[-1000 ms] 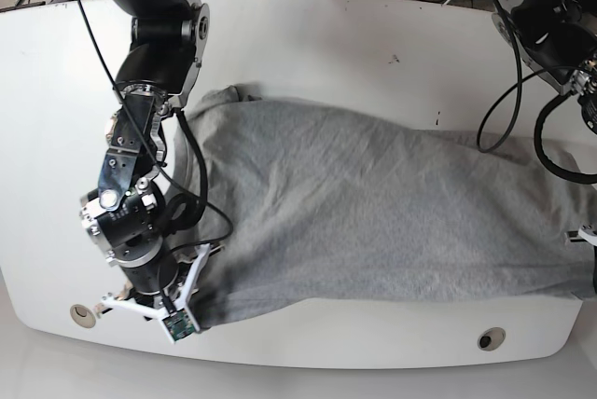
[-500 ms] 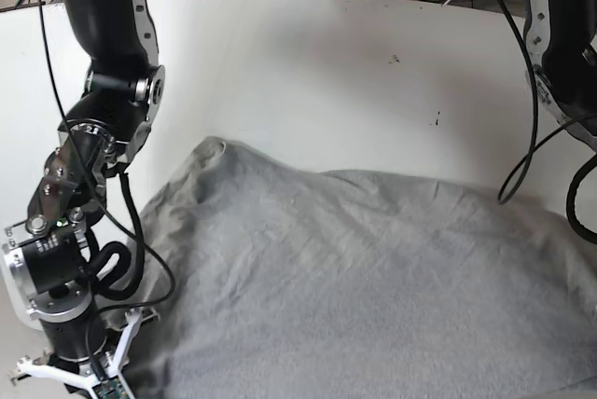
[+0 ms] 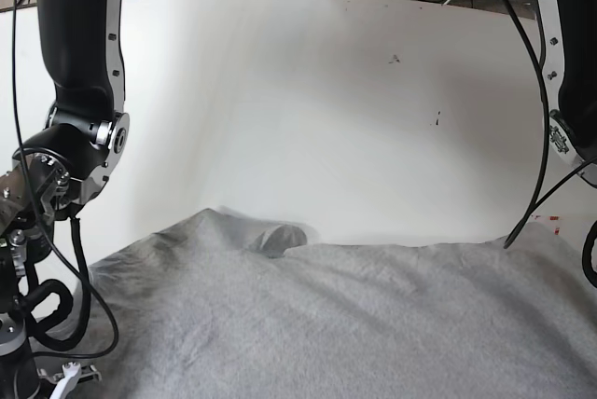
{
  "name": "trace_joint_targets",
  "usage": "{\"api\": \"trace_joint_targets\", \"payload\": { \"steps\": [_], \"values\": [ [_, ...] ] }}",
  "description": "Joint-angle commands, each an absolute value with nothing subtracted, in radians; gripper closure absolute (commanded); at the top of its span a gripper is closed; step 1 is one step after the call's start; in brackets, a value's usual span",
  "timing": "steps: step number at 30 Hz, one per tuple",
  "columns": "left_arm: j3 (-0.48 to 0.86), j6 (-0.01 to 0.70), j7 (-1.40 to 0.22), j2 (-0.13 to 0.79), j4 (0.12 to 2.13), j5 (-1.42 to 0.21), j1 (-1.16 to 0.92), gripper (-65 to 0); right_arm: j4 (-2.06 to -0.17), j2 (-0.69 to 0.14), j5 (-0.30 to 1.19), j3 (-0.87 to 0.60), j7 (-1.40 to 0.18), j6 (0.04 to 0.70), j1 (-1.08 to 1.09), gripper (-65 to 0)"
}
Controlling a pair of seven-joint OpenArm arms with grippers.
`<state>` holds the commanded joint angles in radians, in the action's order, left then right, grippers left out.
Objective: Layout the t-shirt on the table in an organized manner, then fold the t-shirt properly
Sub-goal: 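Lift the shirt with both grippers and pull it toward the robot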
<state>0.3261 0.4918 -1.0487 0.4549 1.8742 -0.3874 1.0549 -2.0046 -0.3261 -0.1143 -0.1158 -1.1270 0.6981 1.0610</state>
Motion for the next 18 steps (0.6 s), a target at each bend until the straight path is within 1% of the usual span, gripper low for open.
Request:
{"api": "trace_joint_targets", "payload": {
  "steps": [8,10,13,18],
  "values": [
    [0.326,0.487,-1.053,0.456,1.87,-0.455,1.127,-0.3,-2.014,-0.354,-0.113,-0.114,-1.129,0.698,1.113,0.0],
    [0.326,0.487,-1.084,0.456,1.87,-0.455,1.147,-0.3,-2.014,-0.354,-0.113,-0.113,-1.129,0.698,1.132,0.0],
    [0.326,0.489,-1.141,0.444,1.871,-0.456,1.184,-0.3,-2.014,-0.361,-0.119,-0.091,-1.164,0.698,1.162,0.0],
    [0.326,0.492,-1.158,0.424,1.874,-0.46,1.191,-0.3,-2.018,-0.387,-0.113,-0.059,-1.241,0.698,1.194,0.0]
  ]
}}
